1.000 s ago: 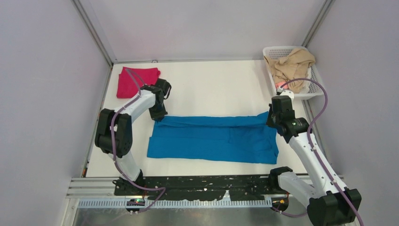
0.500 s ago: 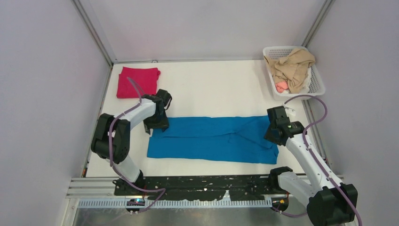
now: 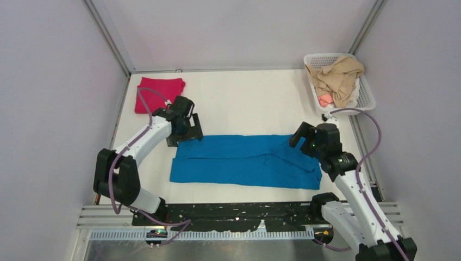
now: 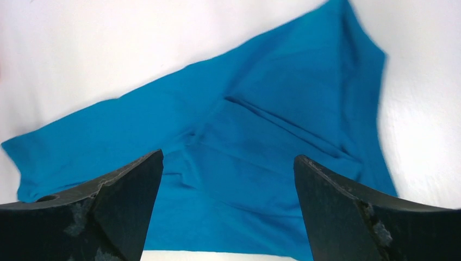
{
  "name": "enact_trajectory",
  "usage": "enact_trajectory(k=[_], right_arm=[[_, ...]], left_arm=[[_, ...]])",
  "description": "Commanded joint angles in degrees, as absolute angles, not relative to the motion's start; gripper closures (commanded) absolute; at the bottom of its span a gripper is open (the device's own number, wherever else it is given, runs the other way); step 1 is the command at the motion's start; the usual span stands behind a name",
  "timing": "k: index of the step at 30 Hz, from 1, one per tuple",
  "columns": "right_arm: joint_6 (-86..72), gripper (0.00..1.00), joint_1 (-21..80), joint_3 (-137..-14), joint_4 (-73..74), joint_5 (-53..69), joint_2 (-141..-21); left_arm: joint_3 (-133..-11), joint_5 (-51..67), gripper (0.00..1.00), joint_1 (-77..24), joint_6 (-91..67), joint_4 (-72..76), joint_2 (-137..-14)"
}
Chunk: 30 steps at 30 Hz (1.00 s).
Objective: Fold and stack the t-shirts
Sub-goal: Fold the other side of the tshirt into a rectangle
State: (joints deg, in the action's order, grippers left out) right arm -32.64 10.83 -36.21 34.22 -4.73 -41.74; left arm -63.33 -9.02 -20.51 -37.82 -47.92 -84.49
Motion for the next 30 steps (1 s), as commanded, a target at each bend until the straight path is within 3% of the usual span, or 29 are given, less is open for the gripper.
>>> enact_trajectory(k=[1, 7, 16, 23, 30], right_arm=[[-28.69, 0.05, 11.05, -36.73, 15.08, 8.65, -56.8], [-24.94, 0.05, 11.1, -43.23, 14.57, 4.89, -75.55], [-23.89, 0.05, 11.46, -40.38, 14.36, 7.84, -81.48], [-23.47, 0.02, 17.66, -37.38, 25.4, 8.72, -70.86], [-25.4, 0.02, 30.7, -35.05, 43.84, 21.34, -56.34]], left_arm=[[-64.77, 3.27, 0.0, -22.39, -34.89, -39.71, -90.05], [-63.02, 1.45, 0.01, -22.46, -35.37, -39.45, -94.79], [-62.57, 0.68, 0.01, -22.49, -35.84, -38.44, -97.85], [-63.72, -2.06, 0.0, -22.46, -36.03, -39.03, -98.21], [-63.85, -5.17, 0.0, -22.46, -35.86, -39.98, -97.44]])
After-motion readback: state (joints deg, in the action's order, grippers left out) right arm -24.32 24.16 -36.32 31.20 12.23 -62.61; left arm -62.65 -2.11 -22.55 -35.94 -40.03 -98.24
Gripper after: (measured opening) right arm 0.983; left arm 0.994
